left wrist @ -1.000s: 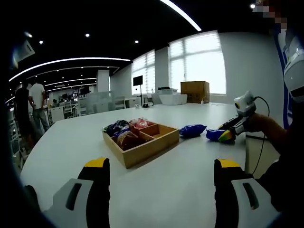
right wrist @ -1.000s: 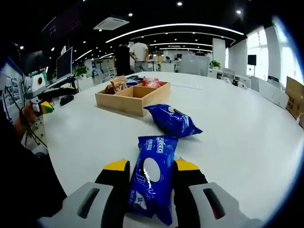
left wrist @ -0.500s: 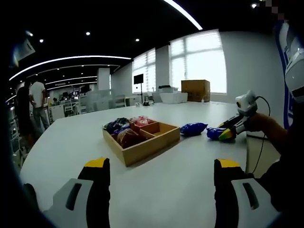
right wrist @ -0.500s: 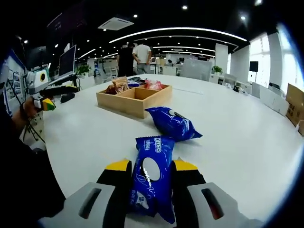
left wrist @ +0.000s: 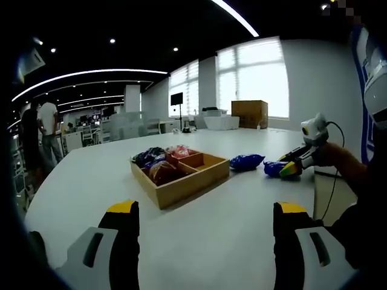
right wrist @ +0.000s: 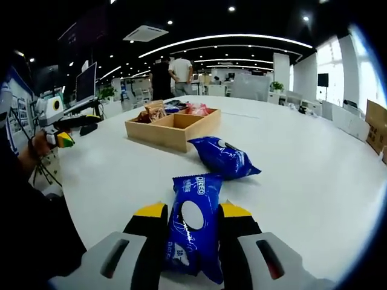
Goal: Pick up the scattered marshmallows, QQ candies, Oreo cookies, and mixed nuts on the table and sort them into separate containers
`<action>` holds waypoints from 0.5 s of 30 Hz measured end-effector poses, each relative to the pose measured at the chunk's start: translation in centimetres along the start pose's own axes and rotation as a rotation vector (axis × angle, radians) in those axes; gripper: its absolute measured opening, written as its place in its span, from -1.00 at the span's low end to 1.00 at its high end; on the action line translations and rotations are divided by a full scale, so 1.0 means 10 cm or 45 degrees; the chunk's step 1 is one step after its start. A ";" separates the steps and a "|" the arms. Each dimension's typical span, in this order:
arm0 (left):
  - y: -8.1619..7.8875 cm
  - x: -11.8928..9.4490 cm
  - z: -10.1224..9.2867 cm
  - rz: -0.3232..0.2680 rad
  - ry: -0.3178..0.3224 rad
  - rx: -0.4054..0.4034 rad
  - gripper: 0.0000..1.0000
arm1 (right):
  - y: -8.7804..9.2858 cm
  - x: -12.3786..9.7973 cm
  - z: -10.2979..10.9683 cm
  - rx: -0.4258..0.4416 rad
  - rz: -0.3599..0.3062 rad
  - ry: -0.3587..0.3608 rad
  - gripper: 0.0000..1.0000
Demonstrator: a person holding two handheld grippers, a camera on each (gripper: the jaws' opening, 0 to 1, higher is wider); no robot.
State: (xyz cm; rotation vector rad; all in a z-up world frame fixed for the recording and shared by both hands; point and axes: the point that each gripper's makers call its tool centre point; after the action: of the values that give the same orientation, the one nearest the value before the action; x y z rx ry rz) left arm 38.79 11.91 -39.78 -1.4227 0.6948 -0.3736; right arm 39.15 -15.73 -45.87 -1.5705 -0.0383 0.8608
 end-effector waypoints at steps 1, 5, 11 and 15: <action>0.00 0.00 0.00 0.000 0.000 0.000 0.90 | 0.00 0.00 0.00 0.000 0.000 0.000 -0.43; 0.00 0.00 0.00 -0.001 -0.002 -0.001 0.91 | -0.01 0.00 0.00 -0.002 -0.003 -0.002 -0.43; -0.02 -0.01 0.02 -0.008 -0.008 -0.002 0.91 | -0.03 -0.01 -0.01 -0.003 -0.014 0.001 -0.43; -0.04 -0.02 0.02 -0.014 -0.008 -0.004 0.92 | -0.08 -0.04 -0.03 -0.005 -0.030 0.007 -0.43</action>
State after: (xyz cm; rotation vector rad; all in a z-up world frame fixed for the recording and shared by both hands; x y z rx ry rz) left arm 38.83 12.08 -39.34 -1.4309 0.6832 -0.3763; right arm 39.35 -15.98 -45.04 -1.5732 -0.0549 0.8382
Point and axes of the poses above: the point that each gripper's makers call its tool centre point, and the gripper's own axes: x roughly forward along the fingers, z roughly to its left, y roughly out of its underside, and after that the axes turned 1 degree about -y, right-handed
